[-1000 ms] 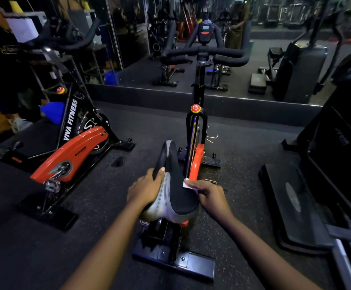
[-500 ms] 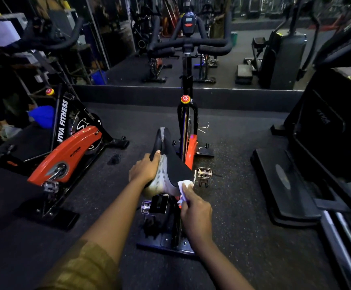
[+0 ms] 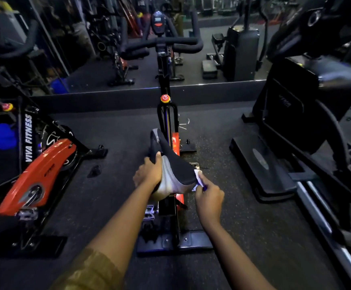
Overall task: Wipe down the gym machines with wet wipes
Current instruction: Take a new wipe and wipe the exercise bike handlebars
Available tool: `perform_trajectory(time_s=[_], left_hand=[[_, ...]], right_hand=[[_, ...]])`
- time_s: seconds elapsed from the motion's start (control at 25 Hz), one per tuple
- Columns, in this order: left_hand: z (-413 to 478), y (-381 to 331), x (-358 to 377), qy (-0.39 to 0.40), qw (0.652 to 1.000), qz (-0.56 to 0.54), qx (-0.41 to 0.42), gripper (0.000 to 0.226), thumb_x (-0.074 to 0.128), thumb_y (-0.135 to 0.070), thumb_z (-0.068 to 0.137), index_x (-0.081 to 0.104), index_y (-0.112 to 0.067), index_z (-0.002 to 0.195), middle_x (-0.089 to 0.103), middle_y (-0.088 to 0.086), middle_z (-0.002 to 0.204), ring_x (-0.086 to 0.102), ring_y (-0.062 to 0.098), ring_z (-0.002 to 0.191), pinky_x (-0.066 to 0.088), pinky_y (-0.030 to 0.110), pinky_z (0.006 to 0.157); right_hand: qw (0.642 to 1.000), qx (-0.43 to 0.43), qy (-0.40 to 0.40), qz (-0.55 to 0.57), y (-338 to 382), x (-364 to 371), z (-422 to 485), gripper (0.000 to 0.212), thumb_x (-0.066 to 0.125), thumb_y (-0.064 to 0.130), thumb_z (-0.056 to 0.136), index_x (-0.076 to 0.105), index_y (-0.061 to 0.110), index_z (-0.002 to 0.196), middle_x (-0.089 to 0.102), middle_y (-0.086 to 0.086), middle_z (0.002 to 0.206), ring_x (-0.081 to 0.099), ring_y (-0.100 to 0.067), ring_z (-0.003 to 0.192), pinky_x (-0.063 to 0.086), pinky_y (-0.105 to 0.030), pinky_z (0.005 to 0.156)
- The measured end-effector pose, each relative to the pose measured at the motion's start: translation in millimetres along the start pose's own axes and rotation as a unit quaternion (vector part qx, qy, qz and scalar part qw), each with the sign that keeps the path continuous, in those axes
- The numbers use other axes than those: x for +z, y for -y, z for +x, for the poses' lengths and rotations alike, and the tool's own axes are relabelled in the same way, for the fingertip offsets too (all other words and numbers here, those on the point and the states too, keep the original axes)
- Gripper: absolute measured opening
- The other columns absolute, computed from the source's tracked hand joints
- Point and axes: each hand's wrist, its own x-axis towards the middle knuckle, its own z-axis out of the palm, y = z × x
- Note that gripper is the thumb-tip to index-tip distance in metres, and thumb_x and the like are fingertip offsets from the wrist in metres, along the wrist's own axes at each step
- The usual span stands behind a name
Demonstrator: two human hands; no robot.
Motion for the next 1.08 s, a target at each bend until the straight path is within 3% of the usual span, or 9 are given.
perform_trajectory(time_s=[0.12,0.24,0.36,0.56,0.64,0.76,0.88,1.0,1.08], left_hand=[[3.7,2.9,1.2,0.005,1.0,0.001,0.009,0.068,0.018,-0.061,0.095,0.04,-0.013,0.137,0.052,0.019,0.133,0.049,0.036,0.122,0.035,0.042,0.099],[7.9,4.1,1.8,0.022,1.0,-0.006,0.012,0.067,0.02,-0.061,0.095,0.04,-0.012,0.137,0.052,0.019,0.133,0.049,0.036,0.122,0.036,0.041,0.099],[10.6,4.9,2.5,0.029,0.999,-0.012,0.014,0.068,0.021,-0.061,0.095,0.038,-0.012,0.138,0.05,0.019,0.135,0.048,0.036,0.124,0.035,0.041,0.1],[7.8,10.0,0.8,0.041,0.997,-0.027,0.065,0.068,0.022,-0.062,0.095,0.016,-0.024,0.151,0.046,0.017,0.14,0.047,0.037,0.124,0.035,0.041,0.1],[5.7,11.9,-0.3,0.038,0.995,-0.015,0.091,0.069,0.022,-0.062,0.095,0.009,-0.027,0.152,0.044,0.017,0.142,0.046,0.037,0.124,0.035,0.041,0.099],[5.4,11.9,-0.5,0.04,0.994,0.0,0.104,0.07,0.021,-0.062,0.095,0.006,-0.025,0.153,0.041,0.017,0.144,0.045,0.037,0.125,0.034,0.042,0.1],[5.8,12.1,-0.2,0.039,0.994,-0.002,0.103,0.07,0.019,-0.062,0.095,0.006,-0.024,0.153,0.04,0.017,0.144,0.045,0.036,0.126,0.033,0.043,0.101],[3.3,12.1,0.0,0.036,0.994,-0.001,0.107,0.07,0.018,-0.061,0.095,0.006,-0.024,0.153,0.039,0.017,0.145,0.045,0.037,0.126,0.034,0.043,0.1],[3.4,10.5,-1.2,0.036,0.994,-0.003,0.104,0.069,0.018,-0.061,0.095,0.006,-0.024,0.153,0.039,0.017,0.145,0.045,0.037,0.125,0.034,0.043,0.099]], right_hand=[[0.992,-0.079,-0.052,-0.087,8.1,6.7,-27.6,0.043,0.06,-0.008,0.075,0.068,0.013,0.112,0.071,-0.017,0.083,0.064,-0.034,0.068,0.043,-0.03,0.057],[0.958,-0.205,-0.059,-0.193,18.6,3.3,-53.1,0.035,0.066,-0.004,0.063,0.07,0.017,0.09,0.066,-0.005,0.065,0.06,-0.027,0.054,0.041,-0.029,0.045],[0.95,-0.264,-0.056,-0.156,43.8,-3.7,-27.4,0.027,0.059,0.0,0.068,0.069,0.015,0.088,0.071,-0.001,0.083,0.064,-0.021,0.072,0.047,-0.031,0.06],[0.899,-0.252,0.219,-0.282,63.3,30.4,53.1,0.02,0.052,0.019,0.089,0.067,0.017,0.101,0.066,-0.001,0.108,0.06,-0.023,0.101,0.046,-0.032,0.082],[0.877,-0.293,0.215,-0.314,53.3,37.1,58.6,0.022,0.05,0.026,0.093,0.067,0.02,0.105,0.066,0.001,0.107,0.06,-0.022,0.101,0.046,-0.032,0.078],[0.826,-0.373,0.183,-0.381,44.3,24.6,46.1,0.027,0.059,0.018,0.086,0.065,0.021,0.113,0.066,0.0,0.103,0.062,-0.025,0.091,0.045,-0.031,0.069],[0.807,-0.453,0.168,-0.34,32.2,0.7,19.4,0.032,0.056,0.012,0.076,0.068,0.018,0.105,0.066,0.0,0.095,0.065,-0.023,0.077,0.047,-0.025,0.059],[0.789,-0.488,0.207,-0.311,27.5,-23.0,16.4,0.033,0.048,0.014,0.08,0.072,0.016,0.103,0.069,-0.004,0.109,0.068,-0.02,0.09,0.056,-0.026,0.071],[0.825,-0.428,0.219,-0.298,45.8,-22.0,41.7,0.028,0.058,0.012,0.085,0.069,0.014,0.11,0.064,-0.006,0.12,0.064,-0.021,0.105,0.051,-0.029,0.088]])
